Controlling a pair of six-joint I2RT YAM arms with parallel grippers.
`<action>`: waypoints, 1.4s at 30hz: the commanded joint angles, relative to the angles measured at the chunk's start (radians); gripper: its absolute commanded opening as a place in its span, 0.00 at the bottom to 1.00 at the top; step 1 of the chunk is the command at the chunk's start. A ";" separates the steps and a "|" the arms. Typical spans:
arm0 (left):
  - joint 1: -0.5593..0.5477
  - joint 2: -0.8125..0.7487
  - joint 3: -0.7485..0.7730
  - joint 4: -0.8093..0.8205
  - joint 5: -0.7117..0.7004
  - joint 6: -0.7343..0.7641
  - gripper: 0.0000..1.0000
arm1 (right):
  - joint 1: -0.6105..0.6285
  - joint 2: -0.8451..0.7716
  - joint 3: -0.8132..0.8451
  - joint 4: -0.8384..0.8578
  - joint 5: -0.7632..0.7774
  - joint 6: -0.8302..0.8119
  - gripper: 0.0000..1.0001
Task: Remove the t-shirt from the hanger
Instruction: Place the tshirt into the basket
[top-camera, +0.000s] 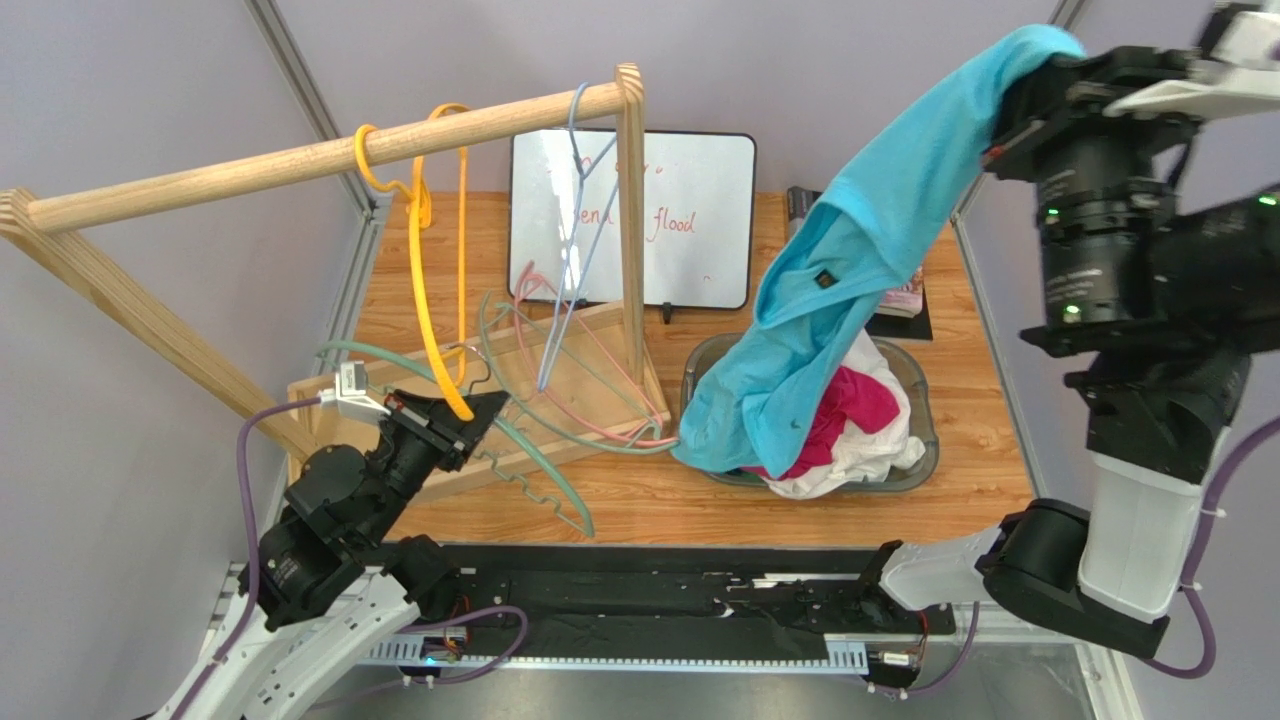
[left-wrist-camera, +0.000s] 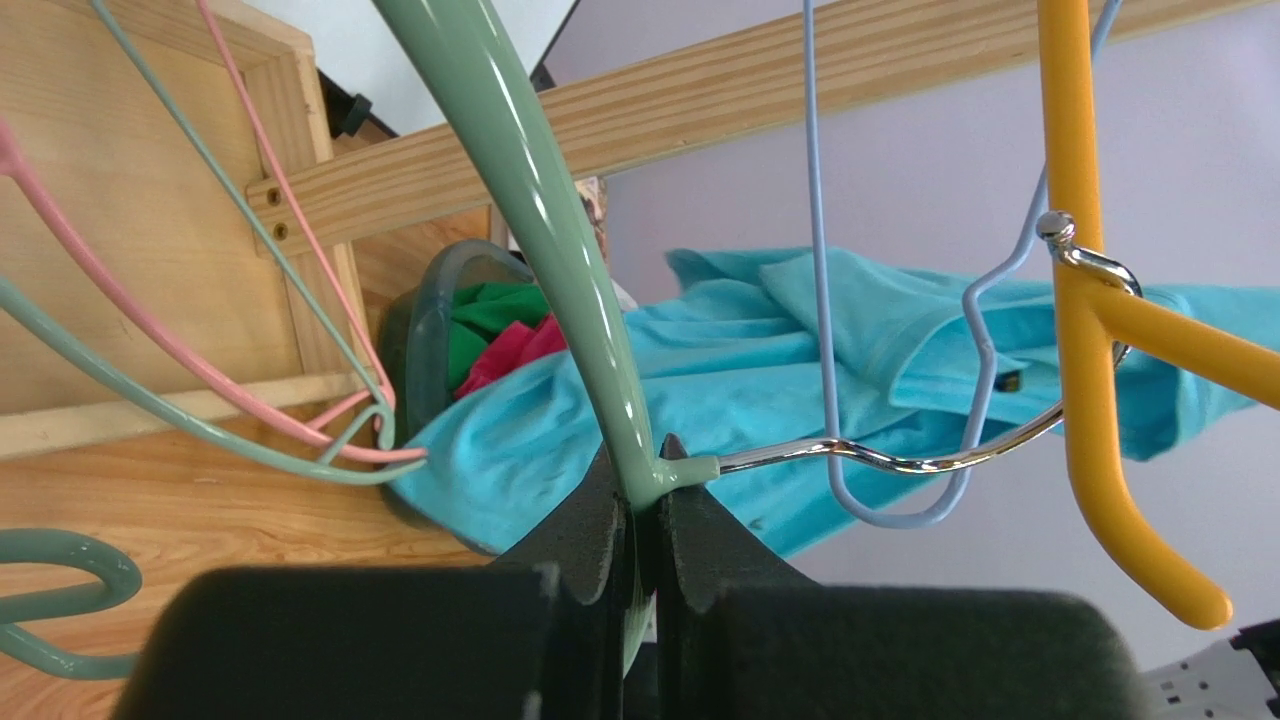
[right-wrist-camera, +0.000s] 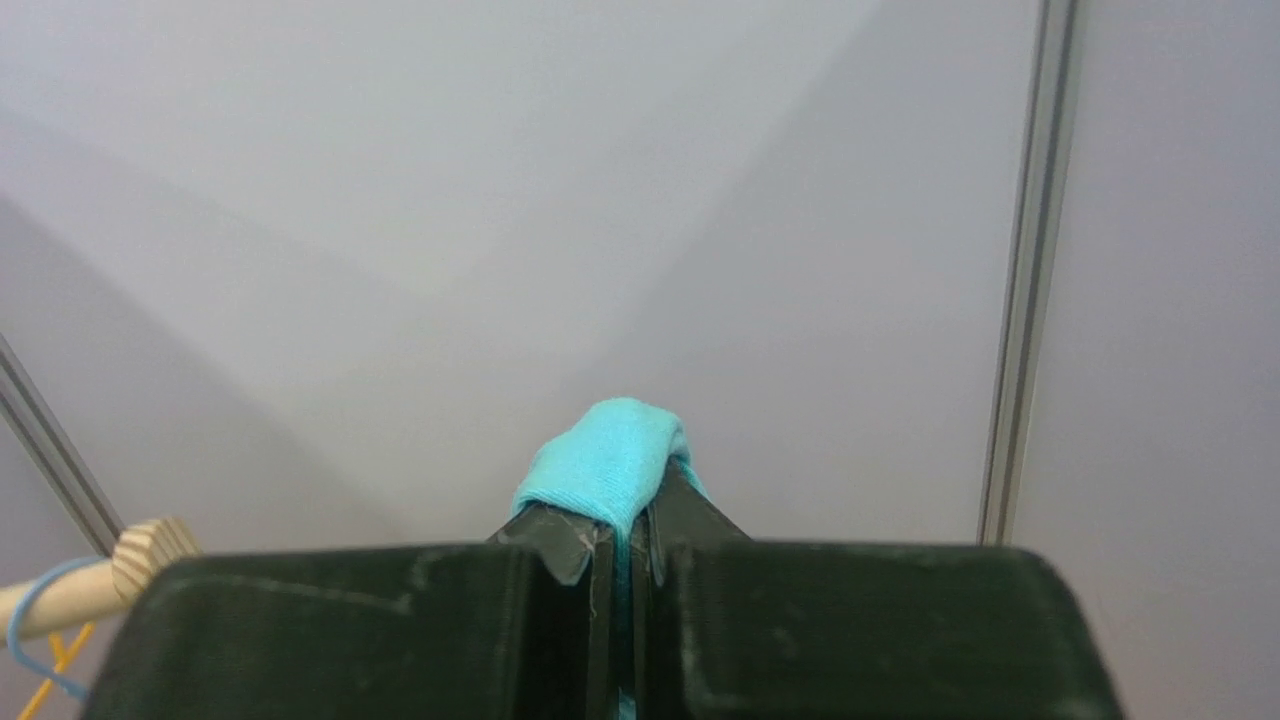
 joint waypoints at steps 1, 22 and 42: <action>-0.003 -0.005 -0.030 -0.123 0.067 0.033 0.00 | -0.005 0.012 0.065 0.174 -0.025 -0.215 0.00; -0.003 -0.082 0.051 -0.325 0.154 0.052 0.00 | -0.202 -0.421 -1.231 0.164 -0.421 0.564 0.00; -0.003 -0.130 0.130 -0.395 0.168 0.061 0.00 | -0.024 -0.493 -1.293 -0.341 -0.307 0.710 0.89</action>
